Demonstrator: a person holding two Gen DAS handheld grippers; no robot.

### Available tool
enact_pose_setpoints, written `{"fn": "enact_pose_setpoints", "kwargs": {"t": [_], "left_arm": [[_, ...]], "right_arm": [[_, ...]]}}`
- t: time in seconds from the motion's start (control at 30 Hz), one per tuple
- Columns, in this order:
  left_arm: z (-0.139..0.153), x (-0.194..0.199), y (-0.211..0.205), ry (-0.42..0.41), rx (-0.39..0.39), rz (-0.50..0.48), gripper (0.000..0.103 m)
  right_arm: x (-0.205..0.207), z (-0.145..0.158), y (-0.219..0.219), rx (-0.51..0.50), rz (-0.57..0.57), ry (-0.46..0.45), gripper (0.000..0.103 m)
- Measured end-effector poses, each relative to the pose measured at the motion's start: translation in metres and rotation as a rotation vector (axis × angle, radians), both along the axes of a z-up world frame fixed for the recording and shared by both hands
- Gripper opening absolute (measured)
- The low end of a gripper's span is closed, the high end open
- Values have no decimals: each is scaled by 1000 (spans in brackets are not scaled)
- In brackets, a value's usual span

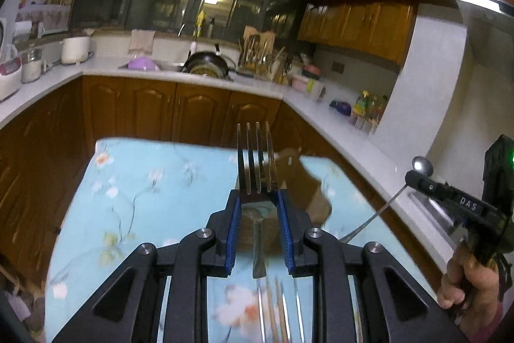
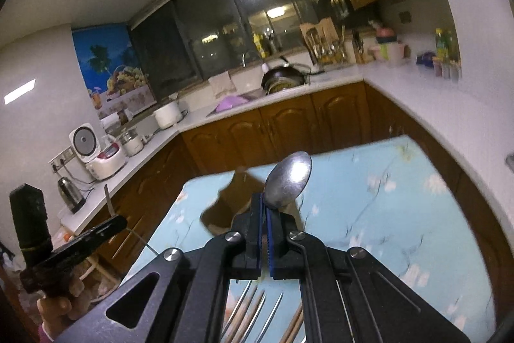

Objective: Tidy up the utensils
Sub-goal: 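Lift the fork with the left gripper while the right carries the spoon to the wooden holder, then open the left gripper over the holder while the right gripper releases the spoon into it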

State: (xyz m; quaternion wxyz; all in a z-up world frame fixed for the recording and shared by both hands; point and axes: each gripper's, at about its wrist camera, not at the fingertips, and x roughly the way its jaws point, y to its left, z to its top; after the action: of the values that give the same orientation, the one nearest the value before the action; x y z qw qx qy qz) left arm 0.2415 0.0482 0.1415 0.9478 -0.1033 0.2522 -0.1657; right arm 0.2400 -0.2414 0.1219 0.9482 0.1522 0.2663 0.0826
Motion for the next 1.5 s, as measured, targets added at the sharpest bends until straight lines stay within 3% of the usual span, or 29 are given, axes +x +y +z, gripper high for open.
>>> {"fn": "enact_pose_setpoints", "kwargs": {"t": [0.13,0.27,0.43,0.57,0.67,0.77,0.97,1.3,1.37,1.43,1.5], "left_arm": [[0,36,-14,-34,8,5,20],[-19,70,-24,-35,12,20,20],[-48,111,-36,11,-13,57,20],[-89,140,-46,69,-18,83,20],[-95,161,-54,105,-35,68,21],[-101,174,-64,113,-3,54,21],[-90,175,-78,91,54,47,21],[-90,157,-75,94,59,46,25],[-89,148,-72,92,59,51,31],[-88,141,-70,92,55,63,40],[-85,135,-65,85,43,71,44]], "right_arm": [[31,11,-2,-38,-16,-28,2],[60,6,5,-99,-15,-13,2],[92,-23,16,-167,4,41,2],[106,-53,25,-190,31,94,2],[112,-74,31,-205,50,129,2],[113,-89,31,-210,65,152,2],[111,-85,26,-215,66,143,2],[111,-84,23,-175,46,148,8],[111,-85,20,-162,40,155,13],[108,-85,18,-142,39,156,44],[104,-83,15,-121,39,148,51]]}}
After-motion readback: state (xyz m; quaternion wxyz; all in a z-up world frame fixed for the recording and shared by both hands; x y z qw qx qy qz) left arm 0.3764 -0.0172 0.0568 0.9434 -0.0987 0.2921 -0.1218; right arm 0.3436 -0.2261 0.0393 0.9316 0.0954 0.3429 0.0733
